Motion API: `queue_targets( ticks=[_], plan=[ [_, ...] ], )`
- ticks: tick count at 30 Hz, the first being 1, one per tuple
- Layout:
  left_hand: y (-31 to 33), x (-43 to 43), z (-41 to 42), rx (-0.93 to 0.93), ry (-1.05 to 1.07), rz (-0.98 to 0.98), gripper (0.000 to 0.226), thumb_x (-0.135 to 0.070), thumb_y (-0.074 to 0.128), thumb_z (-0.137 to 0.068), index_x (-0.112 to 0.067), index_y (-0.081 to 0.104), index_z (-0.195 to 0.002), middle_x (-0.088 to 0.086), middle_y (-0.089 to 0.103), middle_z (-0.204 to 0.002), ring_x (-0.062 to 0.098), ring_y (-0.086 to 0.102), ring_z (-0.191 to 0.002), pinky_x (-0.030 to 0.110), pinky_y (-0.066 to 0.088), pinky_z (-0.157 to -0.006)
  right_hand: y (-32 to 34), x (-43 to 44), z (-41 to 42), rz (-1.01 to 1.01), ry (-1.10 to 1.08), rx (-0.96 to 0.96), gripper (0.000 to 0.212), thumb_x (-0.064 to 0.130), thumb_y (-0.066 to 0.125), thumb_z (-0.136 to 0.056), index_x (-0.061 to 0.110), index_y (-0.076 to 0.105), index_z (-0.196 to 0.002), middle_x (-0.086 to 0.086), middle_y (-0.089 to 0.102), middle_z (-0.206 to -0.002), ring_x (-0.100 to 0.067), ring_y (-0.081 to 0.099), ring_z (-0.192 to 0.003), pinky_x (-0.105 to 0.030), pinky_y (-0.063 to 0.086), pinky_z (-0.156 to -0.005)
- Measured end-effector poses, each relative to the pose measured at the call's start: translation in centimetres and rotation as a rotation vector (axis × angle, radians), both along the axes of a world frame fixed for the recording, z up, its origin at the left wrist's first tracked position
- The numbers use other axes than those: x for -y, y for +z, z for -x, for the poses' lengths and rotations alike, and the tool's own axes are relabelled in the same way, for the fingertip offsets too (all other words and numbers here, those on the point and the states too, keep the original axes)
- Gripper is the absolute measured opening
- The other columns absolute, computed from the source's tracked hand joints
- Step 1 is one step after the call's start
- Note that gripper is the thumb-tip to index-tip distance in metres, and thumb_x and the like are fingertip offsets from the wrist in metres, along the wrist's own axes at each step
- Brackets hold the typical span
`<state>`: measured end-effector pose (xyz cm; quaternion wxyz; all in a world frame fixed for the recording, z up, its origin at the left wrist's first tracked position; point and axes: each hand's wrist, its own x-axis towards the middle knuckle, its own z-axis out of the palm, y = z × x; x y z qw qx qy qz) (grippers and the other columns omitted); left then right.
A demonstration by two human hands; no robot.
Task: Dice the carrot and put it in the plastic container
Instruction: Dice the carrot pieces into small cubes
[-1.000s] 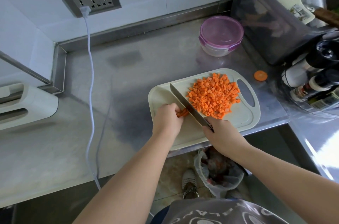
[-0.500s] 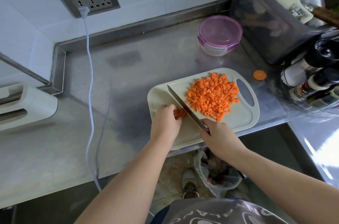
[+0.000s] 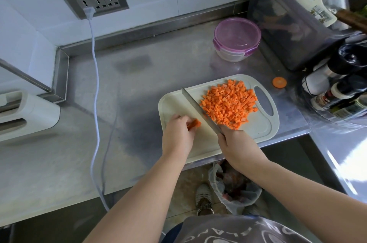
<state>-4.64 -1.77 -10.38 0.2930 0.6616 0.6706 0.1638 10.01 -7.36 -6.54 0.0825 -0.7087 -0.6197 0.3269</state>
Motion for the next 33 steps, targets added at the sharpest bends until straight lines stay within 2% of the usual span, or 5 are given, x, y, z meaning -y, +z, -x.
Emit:
queue_targets(
  ticks=[6, 12, 24, 30, 33],
  plan=[
    [0.1, -0.1, 0.0, -0.064, 0.006, 0.015, 0.020, -0.027, 0.062, -0.090, -0.011, 0.069, -0.099, 0.002, 0.060, -0.105, 0.024, 0.061, -0.089, 0.033, 0.050, -0.073, 0.4, 0.8, 0.8, 0.053, 0.071, 0.045, 0.035, 0.025, 0.030, -0.103, 0.021, 0.044, -0.135, -0.005, 0.063, -0.089, -0.026, 0.061, -0.079, -0.041, 0.052, -0.072],
    [0.3, -0.1, 0.0, -0.067, 0.022, 0.038, 0.016, -0.026, 0.061, -0.090, -0.015, 0.067, -0.101, 0.002, 0.061, -0.107, 0.024, 0.060, -0.093, 0.031, 0.048, -0.072, 0.2, 0.7, 1.1, 0.088, 0.090, 0.084, 0.034, 0.024, 0.029, -0.104, 0.020, 0.042, -0.135, -0.007, 0.064, -0.094, -0.027, 0.063, -0.084, -0.043, 0.054, -0.076],
    [0.3, -0.2, 0.0, -0.075, -0.005, 0.026, 0.010, -0.017, 0.061, -0.088, -0.011, 0.066, -0.094, 0.002, 0.062, -0.103, 0.024, 0.060, -0.088, 0.030, 0.046, -0.067, -0.9, -0.3, 1.4, 0.203, 0.158, 0.231, 0.042, 0.006, 0.037, -0.096, 0.015, 0.035, -0.137, -0.006, 0.058, -0.091, -0.027, 0.062, -0.081, -0.037, 0.054, -0.066],
    [0.2, -0.1, 0.1, -0.012, -0.006, 0.016, 0.008, -0.023, 0.066, -0.088, -0.015, 0.064, -0.084, -0.002, 0.057, -0.090, 0.020, 0.060, -0.079, 0.033, 0.050, -0.065, -1.0, -0.8, 0.9, 0.199, 0.016, 0.069, 0.023, 0.020, 0.032, -0.101, 0.013, 0.051, -0.113, -0.009, 0.061, -0.097, -0.028, 0.061, -0.087, -0.044, 0.053, -0.079],
    [-0.2, -0.2, 0.3, 0.025, 0.011, 0.016, 0.009, -0.023, 0.070, -0.085, -0.015, 0.067, -0.088, -0.001, 0.058, -0.093, 0.019, 0.062, -0.080, 0.035, 0.053, -0.071, -0.5, -0.6, 0.4, 0.130, -0.053, 0.017, 0.016, 0.023, 0.032, -0.101, 0.016, 0.045, -0.096, -0.008, 0.058, -0.092, -0.027, 0.055, -0.083, -0.039, 0.049, -0.077]
  ],
)
